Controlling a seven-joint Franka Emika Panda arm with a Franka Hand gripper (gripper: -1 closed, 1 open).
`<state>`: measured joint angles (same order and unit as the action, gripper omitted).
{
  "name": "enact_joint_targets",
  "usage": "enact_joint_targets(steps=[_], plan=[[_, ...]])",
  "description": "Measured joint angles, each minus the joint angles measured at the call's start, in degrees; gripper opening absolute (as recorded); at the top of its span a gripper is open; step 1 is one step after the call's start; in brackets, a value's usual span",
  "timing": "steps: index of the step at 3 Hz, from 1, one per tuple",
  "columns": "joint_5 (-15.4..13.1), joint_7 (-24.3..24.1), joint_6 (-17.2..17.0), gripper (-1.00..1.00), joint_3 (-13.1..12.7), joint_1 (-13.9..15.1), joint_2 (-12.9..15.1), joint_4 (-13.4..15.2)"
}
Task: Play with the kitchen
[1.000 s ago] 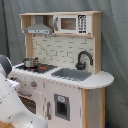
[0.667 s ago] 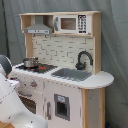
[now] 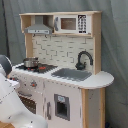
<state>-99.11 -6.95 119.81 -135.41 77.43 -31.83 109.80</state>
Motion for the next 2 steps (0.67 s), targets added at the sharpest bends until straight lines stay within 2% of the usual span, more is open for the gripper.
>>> enact_joint_targets(steps=[1,2], plan=[[2.54,-1.13,0.39,1.00,0.00,0.09,0.00,0.01],[4.68,-3.11,3.29,1.00,-0.93,-0.97,3.20,2.08]])
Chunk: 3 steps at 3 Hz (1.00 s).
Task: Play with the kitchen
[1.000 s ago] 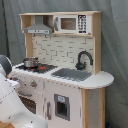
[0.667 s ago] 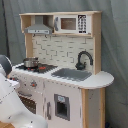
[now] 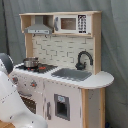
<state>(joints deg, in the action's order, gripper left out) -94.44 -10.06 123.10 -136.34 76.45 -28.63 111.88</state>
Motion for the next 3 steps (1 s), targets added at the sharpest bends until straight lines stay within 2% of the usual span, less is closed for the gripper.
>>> enact_joint_targets(steps=[1,2,3], plan=[[0.85,0.00,-0.29,1.00,-0.60,-2.50,3.35,4.23],[0.97,-2.18,-3.26,1.00,-0.16,-3.74,6.94,6.69],[0.92,-8.52,-5.48,1.00,-0.43,-4.26,7.48,6.79]])
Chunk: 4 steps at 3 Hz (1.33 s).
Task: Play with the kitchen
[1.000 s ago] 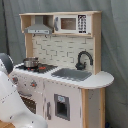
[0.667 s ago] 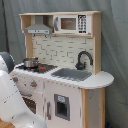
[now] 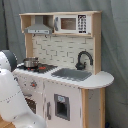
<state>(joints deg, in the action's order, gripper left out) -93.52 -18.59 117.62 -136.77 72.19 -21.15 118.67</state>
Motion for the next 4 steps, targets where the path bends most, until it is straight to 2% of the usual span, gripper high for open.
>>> enact_joint_targets(steps=[4], plan=[[0.00,-26.81,-9.26,1.00,-0.74,-3.43,-0.01,4.52]])
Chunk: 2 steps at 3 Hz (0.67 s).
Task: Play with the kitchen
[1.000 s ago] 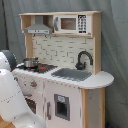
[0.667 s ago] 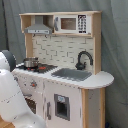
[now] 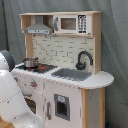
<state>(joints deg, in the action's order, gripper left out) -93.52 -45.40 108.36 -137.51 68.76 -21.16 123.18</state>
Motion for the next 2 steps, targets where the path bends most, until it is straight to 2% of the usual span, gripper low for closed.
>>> enact_joint_targets(steps=[2], plan=[[-0.21,-12.43,-1.53,1.00,0.04,-0.32,0.00,1.73]])
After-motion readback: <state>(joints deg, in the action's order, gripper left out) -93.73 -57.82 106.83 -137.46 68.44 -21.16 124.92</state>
